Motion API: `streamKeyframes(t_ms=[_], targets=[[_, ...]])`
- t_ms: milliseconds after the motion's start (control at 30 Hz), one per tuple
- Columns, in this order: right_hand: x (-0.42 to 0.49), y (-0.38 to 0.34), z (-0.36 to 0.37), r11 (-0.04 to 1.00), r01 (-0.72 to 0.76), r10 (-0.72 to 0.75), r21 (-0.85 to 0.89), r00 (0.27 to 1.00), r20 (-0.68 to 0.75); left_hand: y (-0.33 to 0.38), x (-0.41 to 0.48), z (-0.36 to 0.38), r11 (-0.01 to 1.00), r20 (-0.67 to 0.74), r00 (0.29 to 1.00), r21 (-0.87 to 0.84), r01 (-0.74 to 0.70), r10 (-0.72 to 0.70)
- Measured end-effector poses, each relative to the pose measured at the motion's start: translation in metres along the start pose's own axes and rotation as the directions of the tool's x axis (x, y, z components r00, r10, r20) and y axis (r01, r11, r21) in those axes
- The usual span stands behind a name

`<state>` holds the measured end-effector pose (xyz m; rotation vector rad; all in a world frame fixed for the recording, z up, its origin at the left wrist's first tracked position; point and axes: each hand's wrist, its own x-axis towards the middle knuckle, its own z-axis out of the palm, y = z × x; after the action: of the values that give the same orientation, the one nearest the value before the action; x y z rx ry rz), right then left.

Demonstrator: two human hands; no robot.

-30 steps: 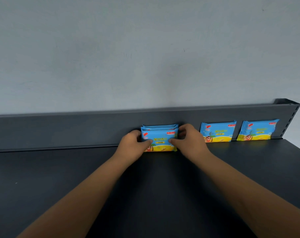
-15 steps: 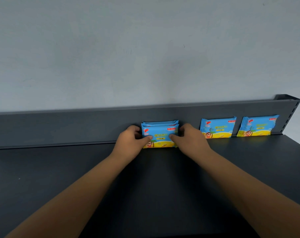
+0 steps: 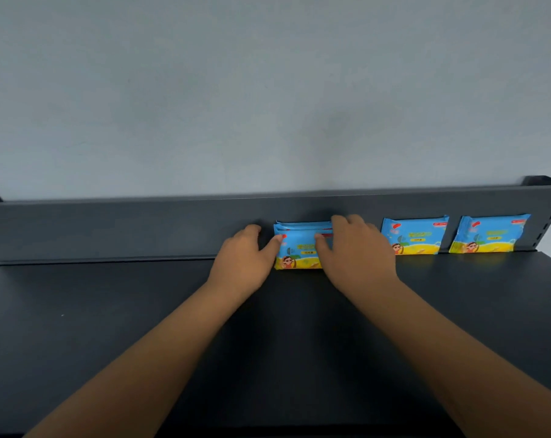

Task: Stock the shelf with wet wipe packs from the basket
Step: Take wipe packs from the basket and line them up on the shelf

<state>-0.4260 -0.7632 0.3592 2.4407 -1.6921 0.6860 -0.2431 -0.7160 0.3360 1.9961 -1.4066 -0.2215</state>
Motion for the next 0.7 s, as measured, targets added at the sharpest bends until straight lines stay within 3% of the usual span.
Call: streamKeyframes(t_ms=[167, 300, 500, 700], targets=[[-0.014, -0.049, 0.000, 0.943, 0.322, -0.324, 0.083, 0.946, 0.017, -0.034, -0.030, -0.047, 0.941, -0.022, 1.000, 0.338, 0.009, -0.002], [-0.037, -0.114, -0.006, 0.874, 0.454, -0.465, 0.173, 0.885, 0.032, -0.075, -0.075, -0.094, 0.826, -0.078, 0.997, 0.560, 0.064, -0.024], [-0.081, -0.215, -0.009, 0.736, 0.616, -0.645, 0.279, 0.764, 0.015, -0.132, -0.153, -0.165, 0.704, -0.222, 0.958, 0.650, 0.286, -0.183], [-0.132, -0.320, -0.004, 0.535, 0.752, -0.805, 0.386, 0.592, -0.038, -0.179, -0.237, -0.223, 0.591, -0.395, 0.847, 0.607, 0.532, -0.356]])
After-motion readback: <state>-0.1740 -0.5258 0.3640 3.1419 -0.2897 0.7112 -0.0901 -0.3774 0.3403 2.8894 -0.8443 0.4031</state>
